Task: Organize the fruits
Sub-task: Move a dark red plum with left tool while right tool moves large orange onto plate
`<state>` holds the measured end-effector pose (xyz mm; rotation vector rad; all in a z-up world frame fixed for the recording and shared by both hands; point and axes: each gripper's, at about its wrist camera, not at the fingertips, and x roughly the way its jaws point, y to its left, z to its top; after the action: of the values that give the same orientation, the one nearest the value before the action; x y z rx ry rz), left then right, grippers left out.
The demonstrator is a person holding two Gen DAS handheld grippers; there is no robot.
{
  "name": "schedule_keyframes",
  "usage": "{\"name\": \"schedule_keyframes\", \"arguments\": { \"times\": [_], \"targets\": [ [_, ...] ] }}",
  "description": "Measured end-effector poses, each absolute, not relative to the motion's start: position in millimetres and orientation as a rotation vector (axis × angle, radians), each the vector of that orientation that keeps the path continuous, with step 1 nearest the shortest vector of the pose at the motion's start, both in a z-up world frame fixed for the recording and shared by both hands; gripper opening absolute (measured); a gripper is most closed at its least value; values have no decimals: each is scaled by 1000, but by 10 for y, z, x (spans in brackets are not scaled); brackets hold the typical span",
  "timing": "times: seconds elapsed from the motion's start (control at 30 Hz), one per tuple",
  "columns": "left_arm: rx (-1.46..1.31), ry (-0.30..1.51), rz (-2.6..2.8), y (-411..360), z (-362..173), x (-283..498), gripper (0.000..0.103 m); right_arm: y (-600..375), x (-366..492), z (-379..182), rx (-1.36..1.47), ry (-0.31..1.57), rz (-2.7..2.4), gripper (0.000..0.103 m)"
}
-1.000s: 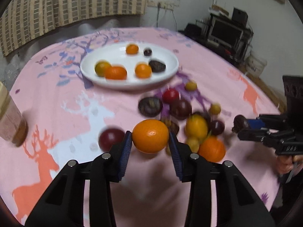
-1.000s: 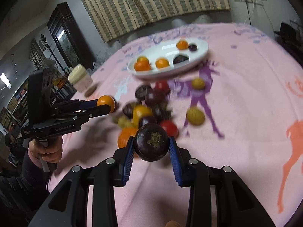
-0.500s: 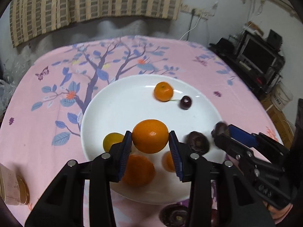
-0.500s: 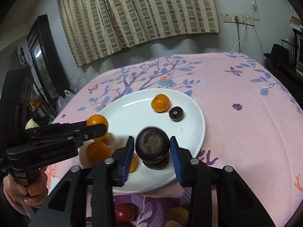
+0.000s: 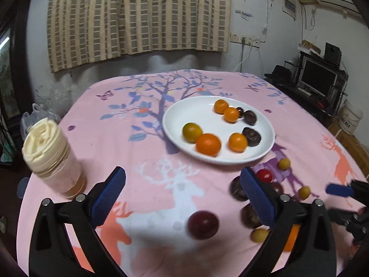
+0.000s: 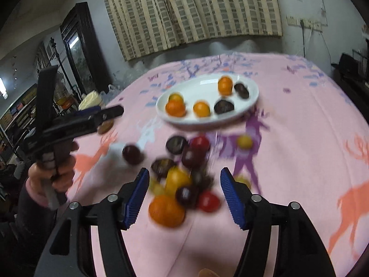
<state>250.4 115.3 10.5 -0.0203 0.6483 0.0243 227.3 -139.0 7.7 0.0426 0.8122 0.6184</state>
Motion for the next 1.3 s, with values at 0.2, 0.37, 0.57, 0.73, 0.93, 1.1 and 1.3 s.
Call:
{"name": "schedule_keyframes", "arguments": {
  "times": [0.2,0.37,0.57,0.73,0.93,1.1,1.3],
  "targets": [
    [-89,706,35,1297,1,2510,98,-1241,1970,-177,6,903,641,64],
    [-76,673,44,1303,72,2442,98,-1146,2001,-284,10,948,627,64],
    [-101,671,60,1382,98,2435,98,-1045,2133,-378,18,988,631,52],
    [-130,678,58,1443,93,2443,98,-1042,2098,-359,-10,978,625,43],
    [9,791,-100,1235,-84,2449,76,-1243,1954,-242,36,942,632,43],
    [44,862,-187,1091,-249,2468,65,-1369,1917,-210,57,942,618,43],
    [93,892,-208,966,-376,2494,62,-1407,1903,-202,88,937,637,43]
  ]
}}
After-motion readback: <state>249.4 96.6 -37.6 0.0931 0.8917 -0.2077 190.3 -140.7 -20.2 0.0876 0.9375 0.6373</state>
